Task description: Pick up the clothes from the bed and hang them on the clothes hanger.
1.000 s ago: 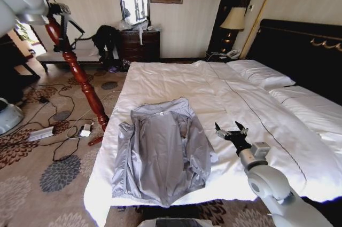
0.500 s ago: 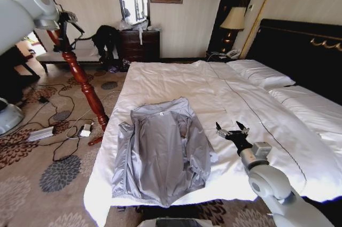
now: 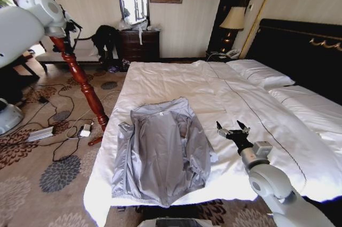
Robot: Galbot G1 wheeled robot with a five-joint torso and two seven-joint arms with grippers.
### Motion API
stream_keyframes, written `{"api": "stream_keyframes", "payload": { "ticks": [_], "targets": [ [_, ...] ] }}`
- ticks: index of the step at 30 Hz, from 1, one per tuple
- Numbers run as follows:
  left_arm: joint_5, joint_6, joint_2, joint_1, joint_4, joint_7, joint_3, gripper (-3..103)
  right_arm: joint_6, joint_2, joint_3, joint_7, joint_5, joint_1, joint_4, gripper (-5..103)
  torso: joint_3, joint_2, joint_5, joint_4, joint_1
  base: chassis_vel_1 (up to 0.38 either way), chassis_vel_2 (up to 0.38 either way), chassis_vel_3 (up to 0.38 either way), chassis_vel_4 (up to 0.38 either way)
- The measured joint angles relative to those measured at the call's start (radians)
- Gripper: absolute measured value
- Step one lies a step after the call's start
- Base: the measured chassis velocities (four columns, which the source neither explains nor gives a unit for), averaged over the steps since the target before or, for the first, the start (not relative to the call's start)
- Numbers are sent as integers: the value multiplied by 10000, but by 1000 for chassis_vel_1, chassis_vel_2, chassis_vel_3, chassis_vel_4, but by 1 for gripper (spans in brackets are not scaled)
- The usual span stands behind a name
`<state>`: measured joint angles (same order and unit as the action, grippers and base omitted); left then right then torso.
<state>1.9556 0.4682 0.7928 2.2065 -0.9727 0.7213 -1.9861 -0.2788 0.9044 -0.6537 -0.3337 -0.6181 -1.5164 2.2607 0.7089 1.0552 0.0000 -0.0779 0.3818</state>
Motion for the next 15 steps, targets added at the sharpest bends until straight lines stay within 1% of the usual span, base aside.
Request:
{"api": "stream_keyframes", "payload": {
  "ticks": [1, 4, 7, 11, 14, 15],
  "targets": [
    [-3, 0, -7, -11, -3, 11, 8, 18, 0, 5, 8, -7, -1, 17, -6, 100, 0, 0, 1, -5, 1, 0, 0, 0, 0],
    [2, -1, -30, -21, -8, 32, 24, 16, 1, 31, 20, -12, 0, 17, -14, 100, 0, 0, 2, -2, 1, 0, 0, 0, 0],
    [-18, -33, -51, -21, -6, 33, 25, 16, 1, 53, 24, -13, 20, -31, -15, 100, 0, 0, 0, 0, 1, 0, 0, 0, 0],
    [-72, -111, -202, -70, -203, 29, 25, 16, 6, 61, 23, -13, 71, -119, -14, 100, 1, -1, -2, -3, 2, 0, 0, 0, 0],
    [-119, -142, -589, -445, -836, -62, 167, 16, 16, 64, 9, -14, 80, -147, 1, 100, 0, 0, 0, 0, 1, 0, 0, 0, 0],
    [-119, -142, -589, -445, -836, -62, 167, 16, 16, 64, 9, -14, 80, -147, 1, 100, 0, 0, 0, 0, 1, 0, 0, 0, 0]
  ]
}}
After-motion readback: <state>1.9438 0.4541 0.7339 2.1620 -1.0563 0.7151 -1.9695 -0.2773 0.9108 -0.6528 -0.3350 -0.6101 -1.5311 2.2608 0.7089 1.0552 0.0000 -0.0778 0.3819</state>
